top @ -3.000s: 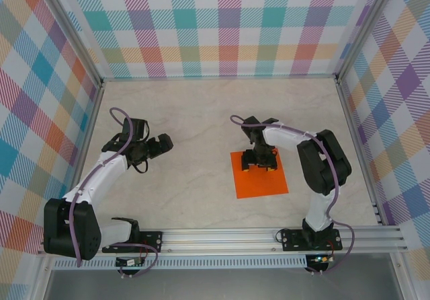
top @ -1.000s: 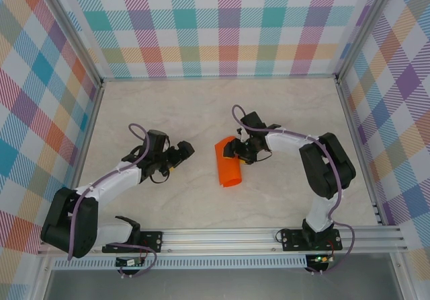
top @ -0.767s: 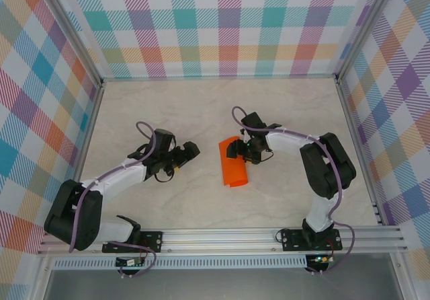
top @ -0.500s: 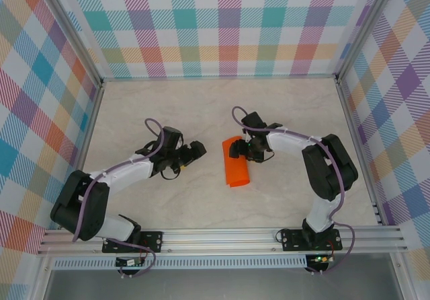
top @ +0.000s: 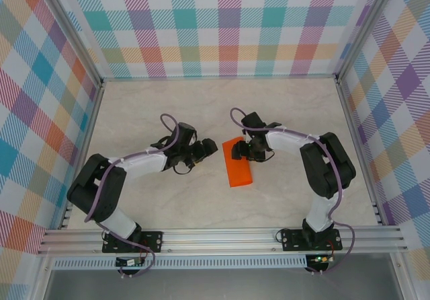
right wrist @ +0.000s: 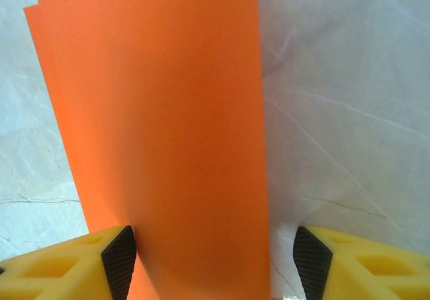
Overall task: Fold a paper plane with a square sheet of paper (pick it up from the middle)
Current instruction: Fold the square sheet of paper in half at the center of the table, then hold the square sheet of paper at the center of the table.
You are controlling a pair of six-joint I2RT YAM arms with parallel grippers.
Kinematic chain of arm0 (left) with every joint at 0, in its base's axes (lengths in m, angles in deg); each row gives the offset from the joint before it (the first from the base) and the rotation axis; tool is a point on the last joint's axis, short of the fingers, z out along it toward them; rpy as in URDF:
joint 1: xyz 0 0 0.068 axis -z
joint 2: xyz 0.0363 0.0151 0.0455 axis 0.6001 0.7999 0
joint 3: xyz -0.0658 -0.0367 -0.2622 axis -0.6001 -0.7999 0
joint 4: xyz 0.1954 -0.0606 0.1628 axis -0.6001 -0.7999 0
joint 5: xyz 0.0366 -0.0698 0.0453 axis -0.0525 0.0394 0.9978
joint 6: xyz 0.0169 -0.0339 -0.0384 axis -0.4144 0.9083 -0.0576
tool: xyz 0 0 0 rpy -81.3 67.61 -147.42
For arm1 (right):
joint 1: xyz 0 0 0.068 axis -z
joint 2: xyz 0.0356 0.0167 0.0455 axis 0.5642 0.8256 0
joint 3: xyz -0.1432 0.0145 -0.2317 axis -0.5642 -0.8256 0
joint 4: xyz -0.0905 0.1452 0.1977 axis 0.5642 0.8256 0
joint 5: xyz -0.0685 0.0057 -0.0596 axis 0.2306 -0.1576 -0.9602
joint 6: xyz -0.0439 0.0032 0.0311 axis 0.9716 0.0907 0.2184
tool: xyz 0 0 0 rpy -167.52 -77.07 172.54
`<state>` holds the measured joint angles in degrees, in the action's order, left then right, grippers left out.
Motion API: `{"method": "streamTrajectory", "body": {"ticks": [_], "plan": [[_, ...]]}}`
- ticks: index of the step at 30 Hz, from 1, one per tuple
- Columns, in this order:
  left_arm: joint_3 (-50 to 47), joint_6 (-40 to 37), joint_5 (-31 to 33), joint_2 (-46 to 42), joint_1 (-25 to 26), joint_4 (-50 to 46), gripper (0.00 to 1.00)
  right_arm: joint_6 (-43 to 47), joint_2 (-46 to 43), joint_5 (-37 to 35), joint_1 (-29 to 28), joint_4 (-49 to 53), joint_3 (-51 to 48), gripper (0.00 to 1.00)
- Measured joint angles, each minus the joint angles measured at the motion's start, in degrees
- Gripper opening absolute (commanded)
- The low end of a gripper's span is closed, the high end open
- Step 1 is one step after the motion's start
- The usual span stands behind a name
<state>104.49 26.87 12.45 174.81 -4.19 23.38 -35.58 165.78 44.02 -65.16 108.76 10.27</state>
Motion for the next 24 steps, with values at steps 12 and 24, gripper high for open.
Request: {"method": "streamTrajectory", "body": {"ticks": [12, 24], "plan": [[4.52, 1.86, -1.27, 6.64, 1.42, 2.62, 0.59, 1.97, 1.51, 0.07, 0.00, 0.90, 0.96, 0.71], [9.57, 2.54, -1.51, 12.46, 1.42, 2.47, 0.46, 3.02, 2.45, -0.59, -0.15, 1.03, 1.11, 0.72]]}}
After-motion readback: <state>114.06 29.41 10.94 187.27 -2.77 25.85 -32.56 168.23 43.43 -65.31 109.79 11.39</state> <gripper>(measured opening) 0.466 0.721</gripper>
